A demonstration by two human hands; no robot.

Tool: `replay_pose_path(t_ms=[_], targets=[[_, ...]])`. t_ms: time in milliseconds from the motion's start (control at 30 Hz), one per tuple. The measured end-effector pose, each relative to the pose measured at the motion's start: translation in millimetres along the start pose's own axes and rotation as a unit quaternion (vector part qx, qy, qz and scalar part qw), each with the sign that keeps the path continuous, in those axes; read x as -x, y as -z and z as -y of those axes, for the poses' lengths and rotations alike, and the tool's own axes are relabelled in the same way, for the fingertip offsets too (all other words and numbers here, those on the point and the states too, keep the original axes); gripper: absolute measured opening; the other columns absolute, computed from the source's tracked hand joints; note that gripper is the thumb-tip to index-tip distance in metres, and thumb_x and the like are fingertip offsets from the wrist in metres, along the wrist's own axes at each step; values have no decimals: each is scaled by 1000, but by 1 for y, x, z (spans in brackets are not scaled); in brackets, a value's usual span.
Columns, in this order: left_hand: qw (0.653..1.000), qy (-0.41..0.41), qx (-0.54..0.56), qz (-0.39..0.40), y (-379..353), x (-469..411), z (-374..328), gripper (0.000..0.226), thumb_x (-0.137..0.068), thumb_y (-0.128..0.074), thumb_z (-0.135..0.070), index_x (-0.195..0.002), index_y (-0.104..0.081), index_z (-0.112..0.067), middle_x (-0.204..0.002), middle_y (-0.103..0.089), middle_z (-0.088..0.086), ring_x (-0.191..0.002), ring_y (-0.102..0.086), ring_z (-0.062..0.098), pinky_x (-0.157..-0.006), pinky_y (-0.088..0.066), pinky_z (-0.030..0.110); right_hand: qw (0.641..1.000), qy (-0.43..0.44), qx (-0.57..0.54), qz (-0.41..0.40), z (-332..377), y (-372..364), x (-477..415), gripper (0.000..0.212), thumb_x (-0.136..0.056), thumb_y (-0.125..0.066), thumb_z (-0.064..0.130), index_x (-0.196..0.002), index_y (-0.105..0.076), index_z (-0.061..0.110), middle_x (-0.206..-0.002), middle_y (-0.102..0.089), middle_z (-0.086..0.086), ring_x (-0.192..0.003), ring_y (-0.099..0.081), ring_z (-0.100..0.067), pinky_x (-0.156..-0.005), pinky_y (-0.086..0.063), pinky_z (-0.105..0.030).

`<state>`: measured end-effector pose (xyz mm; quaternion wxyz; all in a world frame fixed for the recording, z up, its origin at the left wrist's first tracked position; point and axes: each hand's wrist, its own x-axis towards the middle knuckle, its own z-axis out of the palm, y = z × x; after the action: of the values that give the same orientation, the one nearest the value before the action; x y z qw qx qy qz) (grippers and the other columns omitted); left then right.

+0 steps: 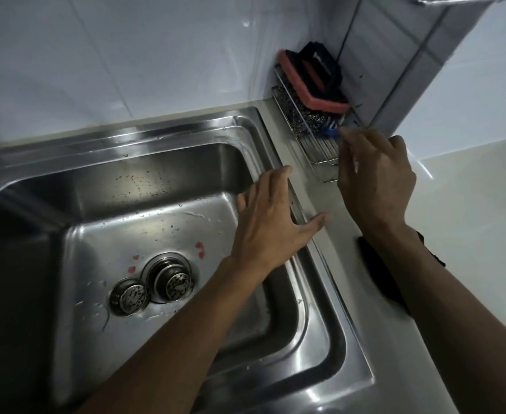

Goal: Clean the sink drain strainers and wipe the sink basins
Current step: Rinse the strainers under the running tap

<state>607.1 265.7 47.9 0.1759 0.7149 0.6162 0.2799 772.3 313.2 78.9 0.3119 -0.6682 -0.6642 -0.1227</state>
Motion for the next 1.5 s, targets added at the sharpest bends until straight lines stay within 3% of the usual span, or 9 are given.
replay_pose_path(t_ms=[267, 600, 733, 800, 933, 1033, 1200, 1400, 1500], targets=[[1000, 13, -13, 11, 8, 10, 11, 100, -82, -63, -78, -159, -25, -26, -161, -32, -2, -147, -34, 18, -118, -26, 42, 999, 32, 16, 33, 1, 4, 3, 67, -93, -41, 78, -126, -70, 27, -128, -66, 11, -110, -53, -25, -67, -44, -32], [996, 58, -61, -11, 88, 52, 67, 99, -78, -74, -68, -155, -33, -23, -155, -39, 0, -143, -39, 20, -116, -32, 44, 988, 92, -120, 17, 105, 28, 30, 49, -99, -51, 60, -123, -64, 20, -119, -64, -6, -108, -56, -30, -76, -46, -40], [986, 117, -103, -56, 166, 85, 124, 92, -83, -72, -63, -156, -33, -22, -160, -32, -1, -148, -32, 18, -121, -28, 46, 953, 108, -260, 108, 202, 24, 51, 36, -100, -55, 48, -126, -59, 25, -106, -67, 13, -98, -65, -15, -76, -56, -36], [973, 150, -147, -96, 206, 108, 159, 88, -88, -68, -60, -157, -34, -16, -166, -27, 4, -154, -25, 20, -124, -24, 47, 895, 38, -394, 204, 258, 19, 67, 31, -100, -59, 39, -129, -59, 32, -100, -66, 28, -96, -68, 1, -81, -59, -30], [944, 171, -213, -183, 278, 143, 223, 83, -98, -58, -52, -161, -27, -9, -172, -16, 11, -159, -14, 25, -125, -17, 48, 564, -232, -683, 403, 366, 10, 93, 33, -101, -58, 20, -134, -60, 20, -124, -73, 2, -109, -72, -13, -88, -61, -30], [932, 163, -268, -182, 324, 134, 267, 83, -103, -48, -54, -164, -15, -8, -174, -6, 9, -161, -7, 23, -126, -9, 50, 423, -326, -734, 420, 433, -2, 99, 32, -103, -53, 14, -135, -58, 16, -129, -70, 0, -119, -67, -16, -98, -55, -33], [916, 113, -380, -58, 357, 100, 329, 87, -106, -37, -57, -165, 5, -8, -172, 17, 10, -159, 15, 22, -129, -1, 51, 376, -425, -736, 369, 515, -35, 91, 19, -104, -46, 2, -112, -60, 12, -109, -69, -3, -107, -66, -13, -114, -41, -38], [900, 32, -430, -63, 356, 90, 371, 80, -105, -33, -45, -164, 4, -6, -173, 11, 14, -160, 10, 26, -128, -5, 48, 357, -472, -746, 304, 550, -65, 85, 41, -101, -43, -6, -139, -50, 4, -124, -64, -11, -118, -61, -19, -112, -43, -34], [908, 13, -410, -82, 355, 86, 380, 81, -105, -37, -45, -164, 0, -5, -173, 6, 15, -161, 5, 26, -129, -12, 50, 358, -467, -754, 293, 555, -72, 86, 42, -100, -44, -7, -140, -49, 3, -107, -65, -5, -104, -63, -16, -110, -45, -33]])
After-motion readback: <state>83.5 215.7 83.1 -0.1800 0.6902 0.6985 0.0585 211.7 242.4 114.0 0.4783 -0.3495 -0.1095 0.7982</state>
